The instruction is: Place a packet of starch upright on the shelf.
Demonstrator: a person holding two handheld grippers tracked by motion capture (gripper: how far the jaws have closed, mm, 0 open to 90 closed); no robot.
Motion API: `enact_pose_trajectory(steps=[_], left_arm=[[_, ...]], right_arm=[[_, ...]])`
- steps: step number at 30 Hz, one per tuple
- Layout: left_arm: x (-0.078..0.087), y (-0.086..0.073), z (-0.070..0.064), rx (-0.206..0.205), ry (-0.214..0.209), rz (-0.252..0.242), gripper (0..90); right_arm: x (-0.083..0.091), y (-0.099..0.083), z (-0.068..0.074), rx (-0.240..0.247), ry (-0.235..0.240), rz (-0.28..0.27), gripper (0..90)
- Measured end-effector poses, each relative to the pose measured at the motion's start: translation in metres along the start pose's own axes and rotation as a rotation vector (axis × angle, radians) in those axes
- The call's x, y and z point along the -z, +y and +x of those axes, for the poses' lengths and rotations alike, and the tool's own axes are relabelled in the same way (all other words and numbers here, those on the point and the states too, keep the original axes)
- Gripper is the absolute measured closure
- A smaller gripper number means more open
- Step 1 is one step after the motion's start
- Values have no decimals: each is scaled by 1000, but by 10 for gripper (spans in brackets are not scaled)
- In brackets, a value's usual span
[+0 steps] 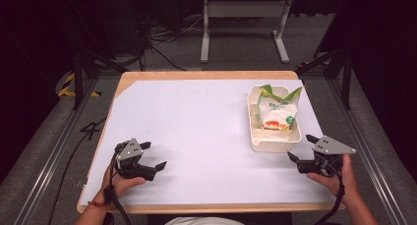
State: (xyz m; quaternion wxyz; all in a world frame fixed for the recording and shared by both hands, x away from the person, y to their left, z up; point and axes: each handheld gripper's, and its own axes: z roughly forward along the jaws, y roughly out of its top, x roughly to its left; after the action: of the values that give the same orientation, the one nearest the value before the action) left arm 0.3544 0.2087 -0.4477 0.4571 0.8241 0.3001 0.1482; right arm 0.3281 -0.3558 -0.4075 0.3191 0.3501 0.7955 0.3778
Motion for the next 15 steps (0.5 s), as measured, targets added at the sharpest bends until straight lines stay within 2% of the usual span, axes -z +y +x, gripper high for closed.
enact_pose_trajectory(steps=[4, 6, 11, 15], left_arm=[[1, 1, 1, -6, 7, -5, 82], [1, 1, 2, -4, 9, -7, 82], [3, 1, 2, -4, 17, -15, 82], [6, 1, 3, -2, 25, -22, 82]], right_arm=[[-1, -10, 1, -28, -9, -14, 122], [0, -17, 2, -27, -18, -16, 121], [2, -32, -1, -89, -24, -19, 115], [4, -43, 2, -96, -43, -24, 116]])
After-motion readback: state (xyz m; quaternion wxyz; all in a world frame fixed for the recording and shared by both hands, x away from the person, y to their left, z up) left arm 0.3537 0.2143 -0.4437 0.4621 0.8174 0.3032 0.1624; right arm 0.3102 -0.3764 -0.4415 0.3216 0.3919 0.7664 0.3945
